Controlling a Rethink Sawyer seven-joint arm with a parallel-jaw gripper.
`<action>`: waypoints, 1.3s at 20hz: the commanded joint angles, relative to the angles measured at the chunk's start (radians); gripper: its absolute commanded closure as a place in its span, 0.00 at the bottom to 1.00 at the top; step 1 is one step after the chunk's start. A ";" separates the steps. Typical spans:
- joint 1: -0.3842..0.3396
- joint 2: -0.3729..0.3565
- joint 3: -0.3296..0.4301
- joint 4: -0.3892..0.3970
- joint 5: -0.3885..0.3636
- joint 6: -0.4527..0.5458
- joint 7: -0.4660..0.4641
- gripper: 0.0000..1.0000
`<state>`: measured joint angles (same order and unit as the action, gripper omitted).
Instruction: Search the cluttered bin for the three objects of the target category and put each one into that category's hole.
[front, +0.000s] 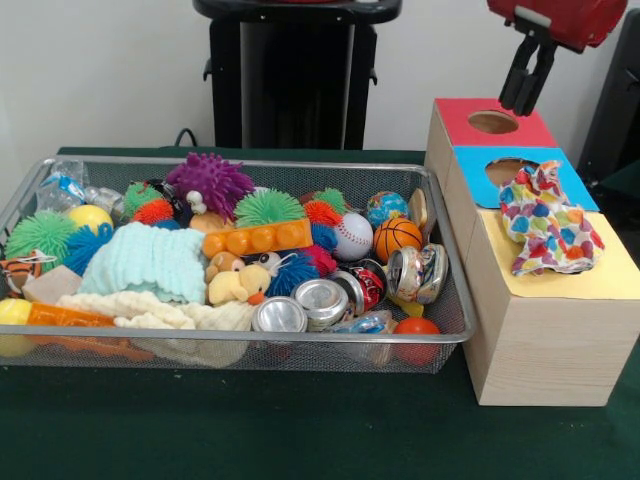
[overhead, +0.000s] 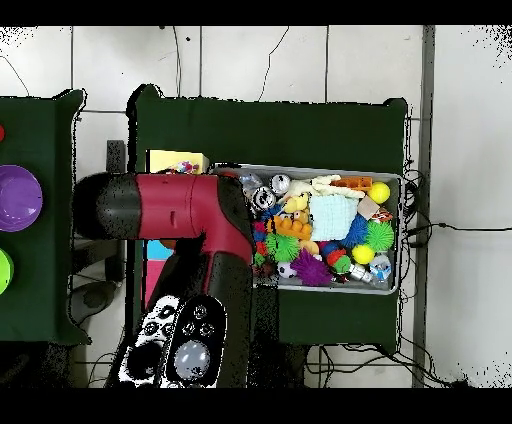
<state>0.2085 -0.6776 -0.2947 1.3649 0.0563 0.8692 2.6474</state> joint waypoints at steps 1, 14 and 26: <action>-0.025 0.096 0.074 -0.011 -0.052 -0.108 0.020 1.00; -0.009 0.147 0.054 -0.055 -0.039 -0.138 0.049 1.00; 0.036 0.205 0.039 -0.049 -0.025 -0.217 0.119 1.00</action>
<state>0.2295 -0.5384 -0.2963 1.3131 0.0524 0.7123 2.6474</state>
